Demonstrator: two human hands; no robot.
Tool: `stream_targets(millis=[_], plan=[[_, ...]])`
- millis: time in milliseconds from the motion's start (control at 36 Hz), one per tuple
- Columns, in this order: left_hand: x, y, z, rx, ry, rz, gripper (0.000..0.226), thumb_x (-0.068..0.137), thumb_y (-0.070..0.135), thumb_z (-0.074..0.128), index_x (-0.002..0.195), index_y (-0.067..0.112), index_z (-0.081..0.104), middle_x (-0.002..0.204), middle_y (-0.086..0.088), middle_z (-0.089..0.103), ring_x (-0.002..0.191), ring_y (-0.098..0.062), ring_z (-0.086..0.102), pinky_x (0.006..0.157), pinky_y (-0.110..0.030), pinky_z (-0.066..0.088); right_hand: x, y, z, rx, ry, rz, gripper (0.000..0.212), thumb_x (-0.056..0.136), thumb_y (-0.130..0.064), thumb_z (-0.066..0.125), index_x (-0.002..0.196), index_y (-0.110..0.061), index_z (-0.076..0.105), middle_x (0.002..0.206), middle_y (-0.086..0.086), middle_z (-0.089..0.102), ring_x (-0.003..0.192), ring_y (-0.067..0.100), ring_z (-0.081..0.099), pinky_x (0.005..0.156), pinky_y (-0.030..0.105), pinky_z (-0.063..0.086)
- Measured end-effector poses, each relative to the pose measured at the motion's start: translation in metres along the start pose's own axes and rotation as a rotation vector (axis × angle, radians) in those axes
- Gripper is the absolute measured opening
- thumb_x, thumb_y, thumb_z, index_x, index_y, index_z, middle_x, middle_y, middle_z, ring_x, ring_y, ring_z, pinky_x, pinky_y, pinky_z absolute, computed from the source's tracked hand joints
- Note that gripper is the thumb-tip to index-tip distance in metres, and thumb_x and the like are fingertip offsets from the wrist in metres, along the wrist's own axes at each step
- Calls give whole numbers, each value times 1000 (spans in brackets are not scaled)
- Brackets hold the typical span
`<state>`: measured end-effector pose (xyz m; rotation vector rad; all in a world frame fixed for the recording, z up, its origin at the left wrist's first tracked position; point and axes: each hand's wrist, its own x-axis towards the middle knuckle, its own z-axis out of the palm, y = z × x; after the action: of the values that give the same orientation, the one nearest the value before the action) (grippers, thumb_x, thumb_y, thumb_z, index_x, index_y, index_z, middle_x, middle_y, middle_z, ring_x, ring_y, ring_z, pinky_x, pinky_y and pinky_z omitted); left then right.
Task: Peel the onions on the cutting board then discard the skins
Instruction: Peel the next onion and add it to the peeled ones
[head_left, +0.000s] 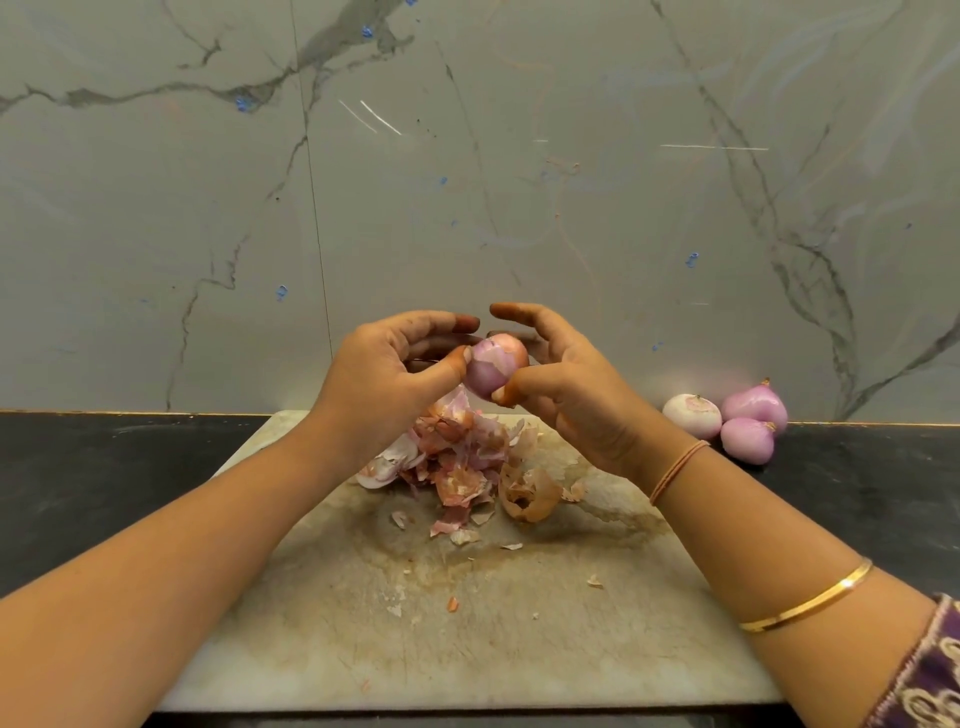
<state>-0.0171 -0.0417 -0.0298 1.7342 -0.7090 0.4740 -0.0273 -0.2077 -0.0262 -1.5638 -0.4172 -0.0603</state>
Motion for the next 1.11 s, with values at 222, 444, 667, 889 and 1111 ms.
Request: stream_targets(millis=[222, 444, 667, 889, 1111], plan=[[-1, 5, -1, 30, -9, 66, 29, 85, 2, 65, 106, 21, 63, 96, 12, 69, 89, 1, 68, 75, -10, 51, -2, -3, 1, 22, -35, 43, 60, 79, 21, 53, 123, -19, 49, 122, 21, 51, 99, 30, 61, 85, 36, 56], [2, -2, -4, 153, 66, 54, 31, 86, 1, 63, 106, 26, 64, 92, 17, 67, 86, 7, 66, 77, -9, 50, -2, -4, 2, 37, -45, 72, 35, 83, 9, 63, 105, -16, 52, 121, 24, 56, 106, 40, 64, 84, 38, 59], [7, -6, -2, -93, 152, -158, 29, 88, -4, 58, 95, 23, 67, 86, 5, 73, 82, -8, 70, 76, -21, 56, -1, -3, 1, 168, -32, 67, 36, 80, 10, 64, 109, -9, 56, 121, 24, 58, 106, 41, 64, 88, 44, 56], [7, -7, -2, -5, 193, -134, 28, 88, -1, 59, 91, 26, 67, 83, 9, 72, 80, -4, 69, 75, -20, 55, -1, -3, 0, 319, -66, 106, 42, 78, 4, 68, 117, -2, 54, 110, 21, 65, 94, 39, 68, 84, 40, 58], [5, -4, -1, 267, 190, 50, 24, 88, 2, 60, 102, 20, 69, 87, 17, 67, 84, 2, 66, 78, -9, 50, -1, -4, 0, 366, -69, 127, 35, 77, -4, 65, 110, 5, 58, 105, 25, 65, 88, 37, 69, 80, 39, 60]])
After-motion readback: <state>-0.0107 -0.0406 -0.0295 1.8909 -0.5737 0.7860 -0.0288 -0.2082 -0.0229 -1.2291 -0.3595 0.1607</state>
